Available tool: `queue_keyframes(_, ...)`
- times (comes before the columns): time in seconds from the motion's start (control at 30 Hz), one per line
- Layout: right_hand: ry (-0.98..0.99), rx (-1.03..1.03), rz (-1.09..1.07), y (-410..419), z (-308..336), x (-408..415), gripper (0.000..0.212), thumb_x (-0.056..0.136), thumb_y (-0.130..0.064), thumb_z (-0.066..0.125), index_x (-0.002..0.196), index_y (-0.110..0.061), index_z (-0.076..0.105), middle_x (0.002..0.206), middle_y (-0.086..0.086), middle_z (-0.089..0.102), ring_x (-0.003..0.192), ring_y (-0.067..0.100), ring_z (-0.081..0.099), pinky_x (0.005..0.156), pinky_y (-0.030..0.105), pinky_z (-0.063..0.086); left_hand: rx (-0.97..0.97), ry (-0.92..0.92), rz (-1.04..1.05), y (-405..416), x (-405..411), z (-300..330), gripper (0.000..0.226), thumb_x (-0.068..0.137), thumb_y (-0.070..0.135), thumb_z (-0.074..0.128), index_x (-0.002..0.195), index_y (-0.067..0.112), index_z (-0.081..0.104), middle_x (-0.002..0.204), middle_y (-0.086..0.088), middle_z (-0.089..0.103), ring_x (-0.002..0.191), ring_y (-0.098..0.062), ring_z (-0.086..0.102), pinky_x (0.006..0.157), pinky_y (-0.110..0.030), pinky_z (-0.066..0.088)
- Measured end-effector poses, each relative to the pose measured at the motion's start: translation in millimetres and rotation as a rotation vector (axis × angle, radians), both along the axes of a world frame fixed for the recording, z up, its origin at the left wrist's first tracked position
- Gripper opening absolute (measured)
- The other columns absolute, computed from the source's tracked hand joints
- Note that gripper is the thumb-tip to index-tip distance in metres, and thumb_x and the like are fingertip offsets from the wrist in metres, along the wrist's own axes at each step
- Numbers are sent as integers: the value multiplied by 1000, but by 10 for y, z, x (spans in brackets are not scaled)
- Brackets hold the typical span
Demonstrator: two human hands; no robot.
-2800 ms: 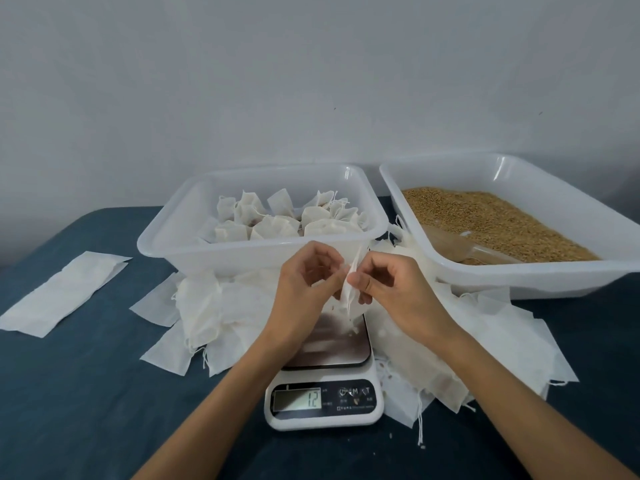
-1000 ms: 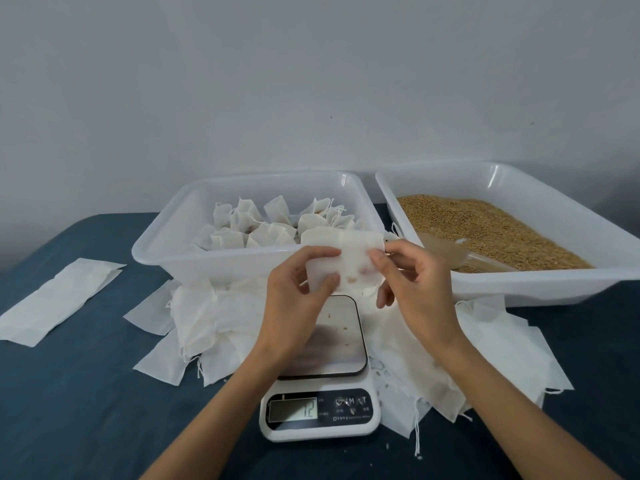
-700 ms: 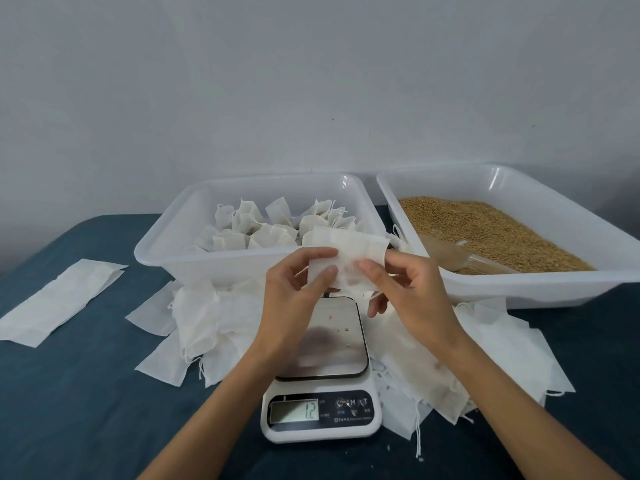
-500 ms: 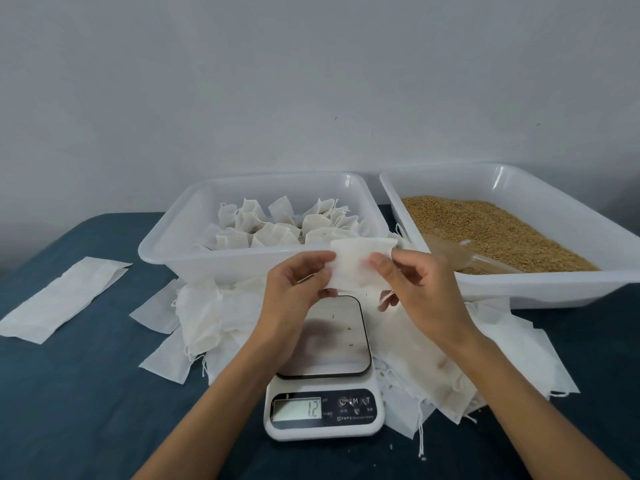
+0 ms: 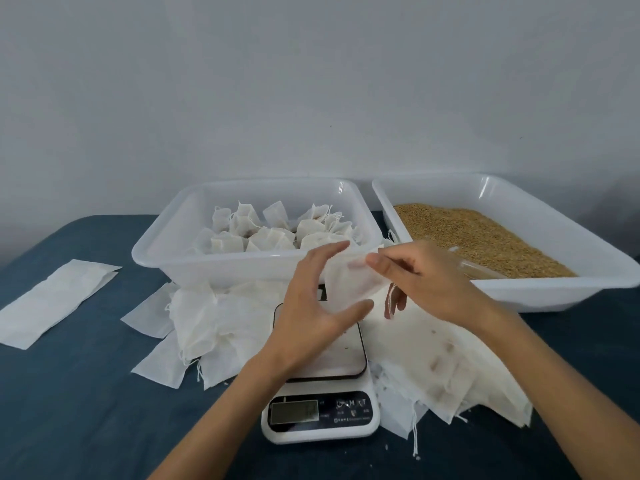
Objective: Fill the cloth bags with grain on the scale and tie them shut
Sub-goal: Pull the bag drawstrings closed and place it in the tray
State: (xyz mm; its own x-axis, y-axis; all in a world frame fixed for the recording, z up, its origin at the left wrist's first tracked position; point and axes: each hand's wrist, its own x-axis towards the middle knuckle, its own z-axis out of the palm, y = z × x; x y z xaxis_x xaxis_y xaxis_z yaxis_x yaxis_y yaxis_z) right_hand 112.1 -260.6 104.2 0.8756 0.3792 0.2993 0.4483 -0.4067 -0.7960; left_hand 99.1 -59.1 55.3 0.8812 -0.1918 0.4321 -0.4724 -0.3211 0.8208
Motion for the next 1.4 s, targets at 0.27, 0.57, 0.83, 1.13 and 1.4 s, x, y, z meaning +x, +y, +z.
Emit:
queue_keyframes(0.27, 362, -307, 91, 157, 568, 45, 87, 71, -90, 39, 103, -15, 69, 96, 5, 76, 61, 35, 73, 54, 31, 55, -1, -20, -85, -111, -91, -9, 53, 79, 4, 61, 129, 22, 59, 108, 18, 69, 97, -2, 62, 82, -12, 43)
queue_keyframes(0.57, 365, -423, 198, 225, 882, 100, 80, 89, -80, 30, 98, -16, 78, 97, 1, 78, 65, 33, 74, 57, 29, 56, -291, 120, -86, -155, -81, -79, 17, 90, 18, 68, 107, 17, 65, 97, 4, 74, 92, -4, 69, 81, -16, 50)
queue_keyframes(0.83, 196, -1029, -495, -1158, 286, 768, 35, 84, -36, 80, 110, -16, 67, 109, -3, 67, 96, 17, 62, 90, 38, 53, -382, 221, -60, -133, -12, -107, 17, 82, 16, 86, 90, 16, 72, 88, 5, 75, 78, -8, 65, 70, -16, 50)
queue_keyframes(1.13, 233, -881, -487, -1443, -171, 950, 25, 85, -36, 77, 79, -13, 70, 77, 6, 71, 64, 13, 55, 58, 27, 40, -412, 262, -7, -103, 22, -113, 15, 85, 11, 84, 93, 10, 72, 92, -8, 74, 81, -18, 65, 70, -27, 51)
queue_keyframes(1.4, 91, -910, -846, -1642, -19, 1274, 15, 97, -19, 60, 95, -4, 58, 99, 16, 65, 89, 33, 62, 70, 37, 47, -397, 281, 8, -106, 34, -114, 15, 85, 14, 85, 93, 13, 73, 92, -4, 76, 80, -15, 66, 68, -24, 51)
